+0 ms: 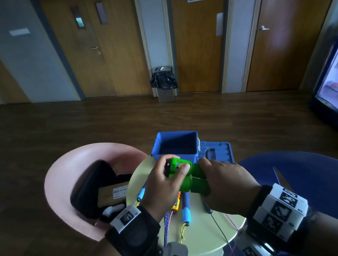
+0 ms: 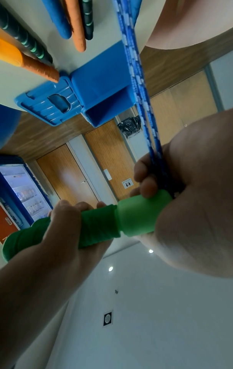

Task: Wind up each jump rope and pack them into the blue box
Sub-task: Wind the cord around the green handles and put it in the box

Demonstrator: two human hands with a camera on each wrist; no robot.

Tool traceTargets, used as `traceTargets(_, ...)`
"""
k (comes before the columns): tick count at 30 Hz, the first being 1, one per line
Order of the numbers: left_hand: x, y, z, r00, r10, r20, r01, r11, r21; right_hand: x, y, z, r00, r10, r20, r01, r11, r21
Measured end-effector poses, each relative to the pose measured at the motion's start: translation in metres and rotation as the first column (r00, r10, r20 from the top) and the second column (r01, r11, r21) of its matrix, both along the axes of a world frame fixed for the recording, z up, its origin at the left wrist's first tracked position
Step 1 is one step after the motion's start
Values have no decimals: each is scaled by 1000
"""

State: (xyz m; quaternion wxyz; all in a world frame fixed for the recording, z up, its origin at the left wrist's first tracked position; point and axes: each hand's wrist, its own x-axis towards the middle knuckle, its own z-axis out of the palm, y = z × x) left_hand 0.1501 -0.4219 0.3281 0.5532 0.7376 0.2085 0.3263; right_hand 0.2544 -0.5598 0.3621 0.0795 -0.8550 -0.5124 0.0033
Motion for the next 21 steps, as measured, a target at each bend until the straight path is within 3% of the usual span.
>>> traceTargets(5, 7, -4, 5, 999, 33, 2, -33, 999, 25, 1, -2, 2, 999, -14, 41, 14, 1000, 0)
traceTargets(13, 22, -6, 6, 999, 43, 29, -39, 993, -115, 10, -4, -1, 998, -38, 56, 38, 999, 4)
traceTargets(21, 32, -6, -1, 998, 65, -9, -66, 991, -115, 10, -12, -5, 985, -98, 142, 103, 994, -28)
